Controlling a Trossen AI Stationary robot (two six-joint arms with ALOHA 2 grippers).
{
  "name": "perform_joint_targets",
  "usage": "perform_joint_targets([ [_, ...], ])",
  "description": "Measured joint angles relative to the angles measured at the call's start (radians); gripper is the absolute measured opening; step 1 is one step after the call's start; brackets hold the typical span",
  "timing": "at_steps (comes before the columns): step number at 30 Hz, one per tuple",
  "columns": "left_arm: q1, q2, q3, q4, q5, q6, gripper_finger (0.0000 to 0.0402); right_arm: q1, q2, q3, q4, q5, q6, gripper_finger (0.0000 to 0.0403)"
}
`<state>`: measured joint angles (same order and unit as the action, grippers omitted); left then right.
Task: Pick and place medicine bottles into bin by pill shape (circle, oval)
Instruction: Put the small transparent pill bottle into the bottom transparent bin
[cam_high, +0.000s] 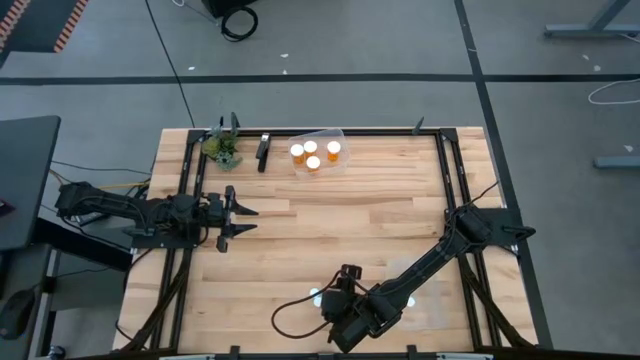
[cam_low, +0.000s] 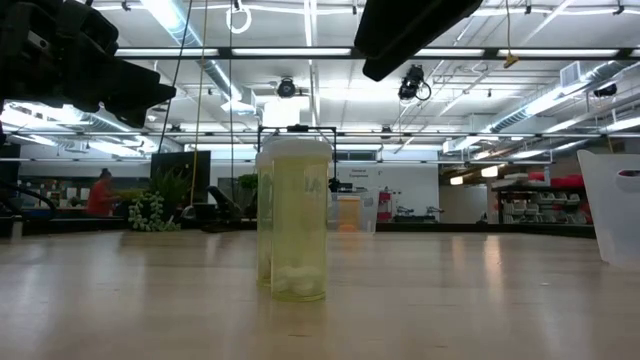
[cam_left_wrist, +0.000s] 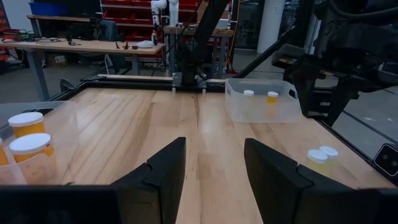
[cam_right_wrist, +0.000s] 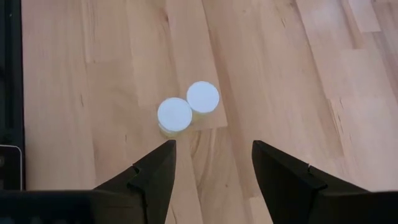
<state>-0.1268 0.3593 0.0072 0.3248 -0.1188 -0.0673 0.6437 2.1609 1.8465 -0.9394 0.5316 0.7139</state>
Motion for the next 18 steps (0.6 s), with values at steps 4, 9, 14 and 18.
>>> perform_joint_targets([
  [4, 0.0, 0.0, 0.0, 0.0, 0.0, 0.0, 0.0172, -0.005, 0.0, 0.0, -0.005, 0.0, 0.001, 0.0218],
  [9, 0.0, 0.0, 0.0, 0.0, 0.0, 0.0, 0.0172, -0.015, 0.0, 0.0, -0.006, 0.0, 0.002, 0.0218],
  [14, 0.0, 0.0, 0.0, 0.0, 0.0, 0.0, 0.0172, -0.016, 0.0, 0.0, -0.006, -0.001, 0.002, 0.0218],
  [18, 0.0, 0.0, 0.0, 0.0, 0.0, 0.0, 0.0172, -0.015, 0.0, 0.0, -0.006, -0.002, 0.013, 0.0218],
])
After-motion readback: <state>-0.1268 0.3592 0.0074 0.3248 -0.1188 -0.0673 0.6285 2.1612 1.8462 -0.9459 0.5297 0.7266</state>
